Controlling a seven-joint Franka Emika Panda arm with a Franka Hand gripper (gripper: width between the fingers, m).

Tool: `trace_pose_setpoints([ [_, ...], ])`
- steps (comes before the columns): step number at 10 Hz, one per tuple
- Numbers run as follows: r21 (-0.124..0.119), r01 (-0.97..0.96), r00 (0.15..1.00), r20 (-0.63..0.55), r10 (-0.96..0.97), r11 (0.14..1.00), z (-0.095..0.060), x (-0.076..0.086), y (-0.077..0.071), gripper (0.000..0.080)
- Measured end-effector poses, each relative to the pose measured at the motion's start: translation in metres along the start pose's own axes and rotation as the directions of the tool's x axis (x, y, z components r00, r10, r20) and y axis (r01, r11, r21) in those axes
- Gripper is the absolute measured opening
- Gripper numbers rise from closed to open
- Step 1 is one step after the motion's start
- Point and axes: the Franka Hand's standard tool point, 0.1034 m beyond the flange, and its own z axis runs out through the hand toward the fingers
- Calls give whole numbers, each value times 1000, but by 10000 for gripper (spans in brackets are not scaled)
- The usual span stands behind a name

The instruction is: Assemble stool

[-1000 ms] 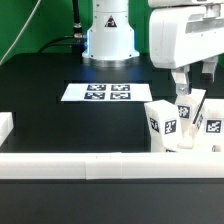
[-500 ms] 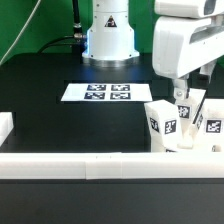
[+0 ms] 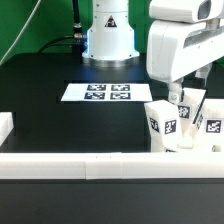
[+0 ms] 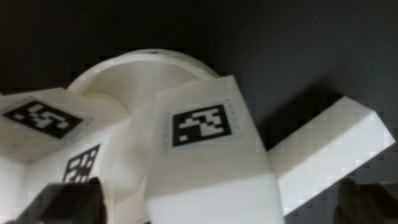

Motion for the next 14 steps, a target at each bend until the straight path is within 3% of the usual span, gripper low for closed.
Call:
trace_pose_setpoints([
  [1, 1, -6, 1000, 2, 6, 1000, 1, -3, 2, 622],
  [2, 3, -9, 1000, 4, 9, 1000, 3, -5, 4, 491],
  [3, 3, -10, 1000, 3, 10, 1000, 2, -4, 3, 491],
  [4, 3, -10, 1000, 3, 10, 1000, 3, -5, 4, 335],
  [8, 3, -41, 999, 3, 41, 999, 3, -5, 3, 335],
  [10, 8, -311, 950, -12, 311, 950, 3, -4, 0, 335],
  [12, 13, -569, 822, -10, 569, 822, 3, 2, -7, 335],
  [14, 45, -780, 624, -1, 781, 624, 3, 6, -11, 337],
])
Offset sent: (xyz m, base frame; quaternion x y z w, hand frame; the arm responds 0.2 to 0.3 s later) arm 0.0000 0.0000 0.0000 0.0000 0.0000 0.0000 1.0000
